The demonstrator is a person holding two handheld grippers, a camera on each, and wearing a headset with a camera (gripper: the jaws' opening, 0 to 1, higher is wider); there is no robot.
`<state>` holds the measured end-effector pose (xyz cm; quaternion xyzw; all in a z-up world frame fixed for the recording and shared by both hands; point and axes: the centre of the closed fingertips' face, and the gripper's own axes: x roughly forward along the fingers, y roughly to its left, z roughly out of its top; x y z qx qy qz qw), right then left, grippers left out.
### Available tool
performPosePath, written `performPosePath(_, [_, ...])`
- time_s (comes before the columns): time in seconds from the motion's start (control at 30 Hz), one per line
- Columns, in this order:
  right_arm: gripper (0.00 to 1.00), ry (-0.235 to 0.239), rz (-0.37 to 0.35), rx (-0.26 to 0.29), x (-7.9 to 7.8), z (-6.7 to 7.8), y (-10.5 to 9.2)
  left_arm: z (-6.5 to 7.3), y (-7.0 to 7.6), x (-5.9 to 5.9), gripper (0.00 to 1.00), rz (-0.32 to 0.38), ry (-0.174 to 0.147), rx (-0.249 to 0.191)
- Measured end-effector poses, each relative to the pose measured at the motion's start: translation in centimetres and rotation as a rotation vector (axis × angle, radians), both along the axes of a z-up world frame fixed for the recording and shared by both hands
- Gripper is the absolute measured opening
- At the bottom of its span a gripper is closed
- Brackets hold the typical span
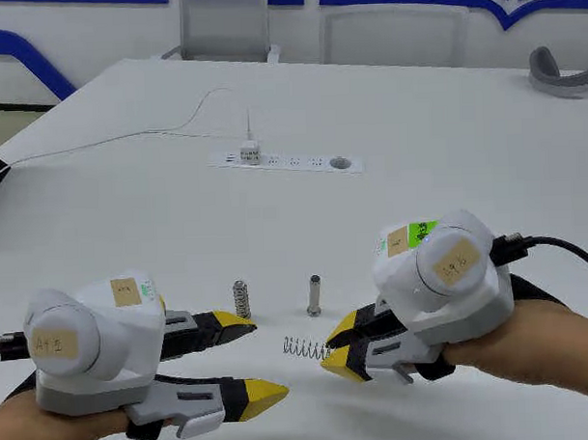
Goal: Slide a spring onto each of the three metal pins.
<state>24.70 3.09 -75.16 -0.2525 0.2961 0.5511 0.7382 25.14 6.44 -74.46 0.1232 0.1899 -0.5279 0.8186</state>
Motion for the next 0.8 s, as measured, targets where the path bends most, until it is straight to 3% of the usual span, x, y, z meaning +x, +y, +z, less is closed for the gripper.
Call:
performPosePath(0.43, [0.12,0.006,0.118,-0.058,-2.0,0.1,0.8,-0.2,-1.1,-1.0,0.26,-0.078,-0.037,0.03])
performPosePath(0.8, [0.12,-0.005,0.142,-0.07,-2.2,0.7,1.1,-0.4,-1.5,-1.6,0.13,-0.122,-0.062,0.054])
